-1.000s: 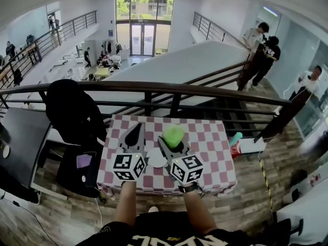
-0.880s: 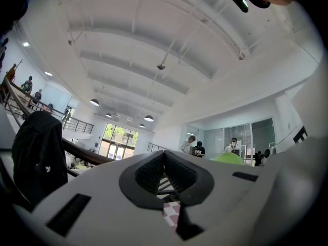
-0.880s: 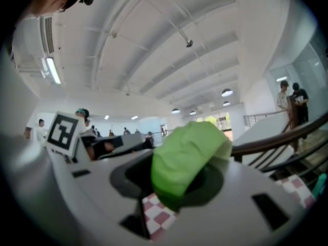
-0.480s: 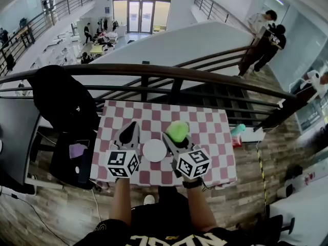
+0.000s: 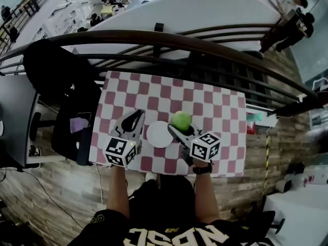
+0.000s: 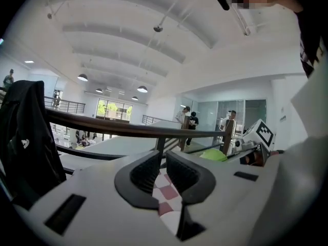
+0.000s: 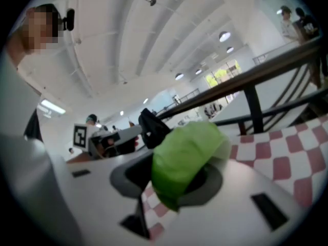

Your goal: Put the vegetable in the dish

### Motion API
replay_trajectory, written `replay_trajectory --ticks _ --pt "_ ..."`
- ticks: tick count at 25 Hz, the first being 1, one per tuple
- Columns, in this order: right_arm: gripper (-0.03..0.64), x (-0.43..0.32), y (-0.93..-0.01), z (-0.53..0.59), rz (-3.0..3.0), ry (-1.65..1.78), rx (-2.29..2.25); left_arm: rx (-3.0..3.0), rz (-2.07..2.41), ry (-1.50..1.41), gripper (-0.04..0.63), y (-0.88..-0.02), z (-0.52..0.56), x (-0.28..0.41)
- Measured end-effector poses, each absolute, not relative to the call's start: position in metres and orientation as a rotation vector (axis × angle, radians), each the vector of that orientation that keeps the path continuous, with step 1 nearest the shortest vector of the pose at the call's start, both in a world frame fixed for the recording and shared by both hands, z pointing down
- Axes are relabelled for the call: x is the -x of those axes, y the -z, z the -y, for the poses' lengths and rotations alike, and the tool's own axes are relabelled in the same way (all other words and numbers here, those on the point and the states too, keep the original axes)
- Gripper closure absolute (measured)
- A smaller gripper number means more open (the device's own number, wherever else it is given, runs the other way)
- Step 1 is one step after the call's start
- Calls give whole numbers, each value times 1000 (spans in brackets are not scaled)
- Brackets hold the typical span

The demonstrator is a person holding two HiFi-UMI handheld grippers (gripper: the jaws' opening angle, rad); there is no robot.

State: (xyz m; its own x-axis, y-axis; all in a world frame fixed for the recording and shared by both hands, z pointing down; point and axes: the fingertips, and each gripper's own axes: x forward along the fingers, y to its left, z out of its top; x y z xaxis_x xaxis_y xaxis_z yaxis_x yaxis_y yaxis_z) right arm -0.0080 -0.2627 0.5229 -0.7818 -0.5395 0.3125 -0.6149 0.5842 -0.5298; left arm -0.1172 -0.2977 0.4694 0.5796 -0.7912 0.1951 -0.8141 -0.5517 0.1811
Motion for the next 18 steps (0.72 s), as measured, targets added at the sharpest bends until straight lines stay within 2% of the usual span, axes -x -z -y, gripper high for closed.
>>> replay_trajectory --ticks 3,8,13,15,16,18 --pt "474 9 -554 268 2695 -1131 -860 -2607 1224 -237 504 -498 304 109" --pt "474 12 -591 263 2720 -1484 -714 -2755 877 -456 338 -539 286 84" --pt "474 24 -587 257 2852 -1725 -393 -2816 490 -586 189 -570 261 49" --pt "474 30 -579 250 2903 -1786 -218 -2814 360 -561 65 -570 249 34" --pt "474 32 -575 246 2927 -1794 -129 -2823 309 -558 26 -569 244 27" --pt "474 34 -565 239 2975 -1781 41 -2868 223 -620 23 -570 239 16"
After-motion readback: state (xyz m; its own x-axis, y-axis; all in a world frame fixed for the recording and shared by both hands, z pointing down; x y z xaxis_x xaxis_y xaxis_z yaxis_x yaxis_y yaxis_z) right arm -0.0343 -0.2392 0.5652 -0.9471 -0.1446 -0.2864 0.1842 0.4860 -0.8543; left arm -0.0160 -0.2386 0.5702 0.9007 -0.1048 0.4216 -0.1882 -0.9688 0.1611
